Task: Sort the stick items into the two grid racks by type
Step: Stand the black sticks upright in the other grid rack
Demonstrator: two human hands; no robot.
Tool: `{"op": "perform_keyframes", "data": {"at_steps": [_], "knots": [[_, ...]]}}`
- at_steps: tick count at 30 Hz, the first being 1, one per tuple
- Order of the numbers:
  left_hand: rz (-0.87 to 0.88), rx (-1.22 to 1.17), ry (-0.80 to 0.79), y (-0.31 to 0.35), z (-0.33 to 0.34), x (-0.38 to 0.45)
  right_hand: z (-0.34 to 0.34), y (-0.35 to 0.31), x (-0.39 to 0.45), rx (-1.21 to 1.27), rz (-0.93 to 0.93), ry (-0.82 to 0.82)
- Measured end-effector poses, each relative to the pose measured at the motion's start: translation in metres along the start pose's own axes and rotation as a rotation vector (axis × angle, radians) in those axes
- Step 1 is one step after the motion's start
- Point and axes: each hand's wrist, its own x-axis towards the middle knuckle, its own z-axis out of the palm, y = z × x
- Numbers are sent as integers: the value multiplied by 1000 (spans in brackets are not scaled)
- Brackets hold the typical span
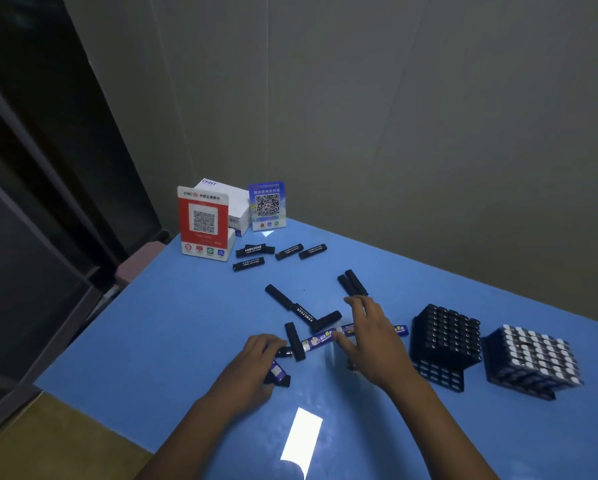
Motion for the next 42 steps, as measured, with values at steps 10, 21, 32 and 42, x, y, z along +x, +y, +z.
{"op": "perform_keyframes", "data": {"at_steps": [10,21,32,42], "knots": [[231,137,-200,-17,-18,45,1,-12,-9,-31,165,93],[301,330,-237,5,-17,74,9,-10,-21,-68,280,151],[257,545,-287,19,-3,87,1,-8,-28,-88,320,174],[211,271,-169,3,-5,90,-3,-3,-35,-81,358,171]]}}
